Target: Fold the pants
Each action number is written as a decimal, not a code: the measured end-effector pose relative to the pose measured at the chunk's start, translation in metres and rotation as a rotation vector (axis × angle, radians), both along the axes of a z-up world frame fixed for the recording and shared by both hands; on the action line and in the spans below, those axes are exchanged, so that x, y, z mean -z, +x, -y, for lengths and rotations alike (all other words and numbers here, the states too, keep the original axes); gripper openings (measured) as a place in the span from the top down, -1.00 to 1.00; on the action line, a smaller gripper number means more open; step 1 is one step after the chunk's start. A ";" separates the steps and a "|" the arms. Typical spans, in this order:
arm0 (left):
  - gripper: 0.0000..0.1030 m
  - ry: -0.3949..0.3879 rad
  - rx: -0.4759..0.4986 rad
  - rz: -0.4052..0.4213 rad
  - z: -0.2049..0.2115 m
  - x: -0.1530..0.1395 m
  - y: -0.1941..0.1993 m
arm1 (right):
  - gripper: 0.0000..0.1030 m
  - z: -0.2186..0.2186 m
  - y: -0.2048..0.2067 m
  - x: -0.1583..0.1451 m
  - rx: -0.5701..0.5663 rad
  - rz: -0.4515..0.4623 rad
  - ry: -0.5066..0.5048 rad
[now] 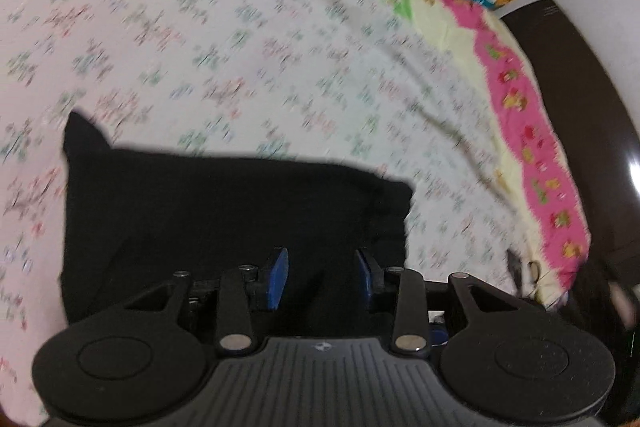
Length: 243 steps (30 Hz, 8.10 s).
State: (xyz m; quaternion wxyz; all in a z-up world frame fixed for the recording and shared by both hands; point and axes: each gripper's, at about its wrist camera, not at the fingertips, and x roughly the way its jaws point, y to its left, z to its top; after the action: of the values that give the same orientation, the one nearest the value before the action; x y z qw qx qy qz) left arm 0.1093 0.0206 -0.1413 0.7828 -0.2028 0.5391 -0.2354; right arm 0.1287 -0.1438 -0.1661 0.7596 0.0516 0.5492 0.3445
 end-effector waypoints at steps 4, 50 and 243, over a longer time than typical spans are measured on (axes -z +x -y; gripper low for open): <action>0.13 0.049 0.000 -0.018 -0.001 0.007 -0.020 | 1.00 0.019 0.021 0.005 0.078 -0.085 0.011; 0.43 0.032 -0.251 0.055 -0.096 0.028 -0.094 | 1.00 -0.158 0.154 -0.001 -0.052 -0.140 0.025; -1.00 0.503 -0.014 0.405 -0.036 -0.106 -0.200 | 0.29 -0.046 -0.169 -0.111 0.592 0.209 -0.226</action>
State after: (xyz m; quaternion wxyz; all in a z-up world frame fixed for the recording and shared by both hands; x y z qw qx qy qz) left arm -0.0907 0.0566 -0.0351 0.9013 0.0445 0.4123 -0.1251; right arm -0.0399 -0.0975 -0.0551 0.8798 0.0889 0.4644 0.0490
